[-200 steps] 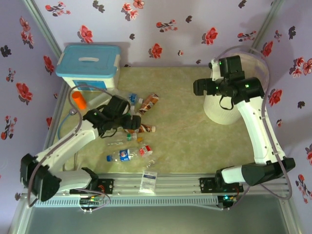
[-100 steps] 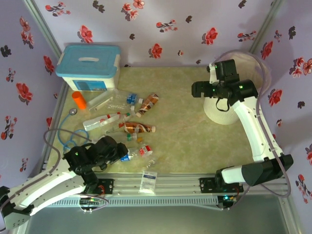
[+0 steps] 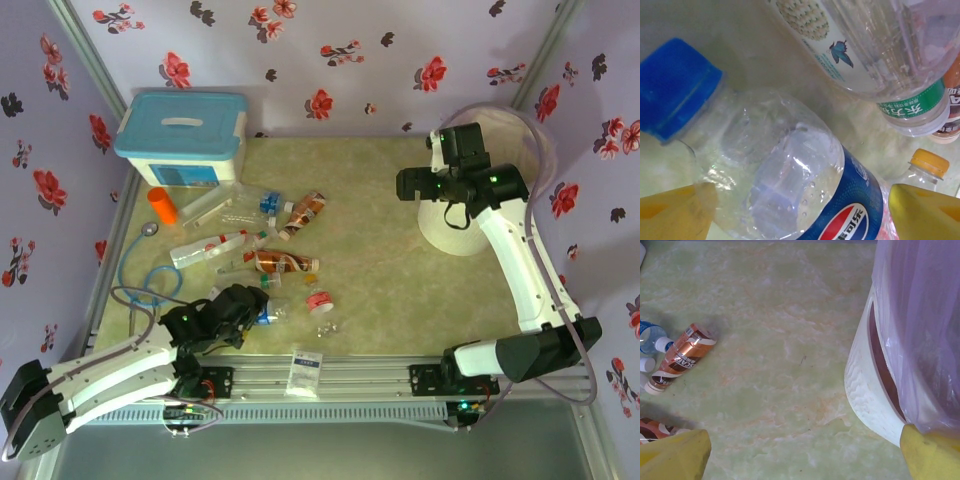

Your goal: Put the plastic bottles in the bin

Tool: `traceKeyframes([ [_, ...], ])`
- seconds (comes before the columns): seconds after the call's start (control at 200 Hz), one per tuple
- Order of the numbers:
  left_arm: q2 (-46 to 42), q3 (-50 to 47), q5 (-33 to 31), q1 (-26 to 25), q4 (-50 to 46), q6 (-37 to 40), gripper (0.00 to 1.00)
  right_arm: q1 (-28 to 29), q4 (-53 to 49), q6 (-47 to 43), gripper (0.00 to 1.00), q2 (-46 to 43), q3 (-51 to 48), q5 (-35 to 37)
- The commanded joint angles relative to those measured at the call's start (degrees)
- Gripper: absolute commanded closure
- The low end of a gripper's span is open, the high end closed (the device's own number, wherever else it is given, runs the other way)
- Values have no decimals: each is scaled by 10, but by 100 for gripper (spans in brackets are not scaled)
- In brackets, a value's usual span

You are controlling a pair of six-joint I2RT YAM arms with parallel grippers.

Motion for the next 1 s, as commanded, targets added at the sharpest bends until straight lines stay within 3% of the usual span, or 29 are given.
traceKeyframes([
  [0.0,11,-17,-27,-4,51,-39,13,-1,-4,-7,2,-8,-11,19],
  [0.435,16,-5,-53,-4,61,-20,30,-1,-5,-8,3,-11,-10,18],
  [0.56,12,12,-66,-5,35,-6,32,-1,-6,-9,3,-13,-10,18],
  [0.695,22,-16,-63,-4,76,-28,31,-1,-6,-10,3,-13,-11,17],
  [0.79,26,-16,-65,-4,81,-28,37,-1,-8,-11,3,-13,-11,18],
  [0.905,15,25,-75,-4,48,3,39,-1,-7,-12,3,-15,-7,10],
  [0.995,12,75,-87,-4,31,63,47,-1,-9,-12,3,-15,-1,-15],
])
